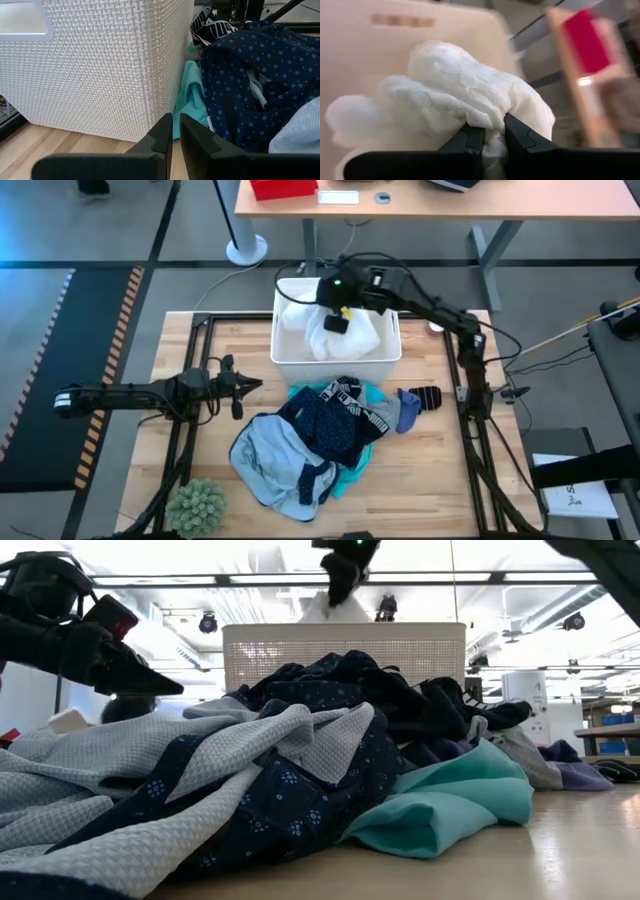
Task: Sort clothes
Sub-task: Put the white dress into the white bin
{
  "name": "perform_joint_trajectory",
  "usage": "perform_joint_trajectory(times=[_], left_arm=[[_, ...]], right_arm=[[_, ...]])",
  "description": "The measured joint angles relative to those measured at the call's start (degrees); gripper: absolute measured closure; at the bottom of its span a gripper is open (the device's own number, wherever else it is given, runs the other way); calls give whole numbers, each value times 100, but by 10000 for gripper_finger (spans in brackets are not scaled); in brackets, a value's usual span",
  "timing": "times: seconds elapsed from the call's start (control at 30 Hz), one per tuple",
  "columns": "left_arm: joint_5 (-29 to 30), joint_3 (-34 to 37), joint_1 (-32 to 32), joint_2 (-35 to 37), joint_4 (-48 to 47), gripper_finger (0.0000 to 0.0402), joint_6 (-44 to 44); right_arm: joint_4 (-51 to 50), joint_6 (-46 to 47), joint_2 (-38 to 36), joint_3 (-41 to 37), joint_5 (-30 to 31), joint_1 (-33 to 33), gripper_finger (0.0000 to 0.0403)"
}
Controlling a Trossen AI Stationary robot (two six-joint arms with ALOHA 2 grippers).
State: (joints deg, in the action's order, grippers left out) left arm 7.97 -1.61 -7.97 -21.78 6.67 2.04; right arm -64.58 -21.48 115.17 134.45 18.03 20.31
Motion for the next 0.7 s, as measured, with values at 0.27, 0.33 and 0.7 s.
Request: perform_joint_trajectory(times=[0.27, 0.33, 0.7], left_arm=[[1, 1, 0, 0, 12, 380, 1], [0, 0, 0, 0, 21, 380, 0], [0, 1, 2, 0, 21, 380, 1]], right_arm=[[-495, 771, 301, 0, -650, 108, 385], [-531, 888, 309, 0, -657, 112, 385], [-540, 1333, 309, -2, -948, 261, 364]])
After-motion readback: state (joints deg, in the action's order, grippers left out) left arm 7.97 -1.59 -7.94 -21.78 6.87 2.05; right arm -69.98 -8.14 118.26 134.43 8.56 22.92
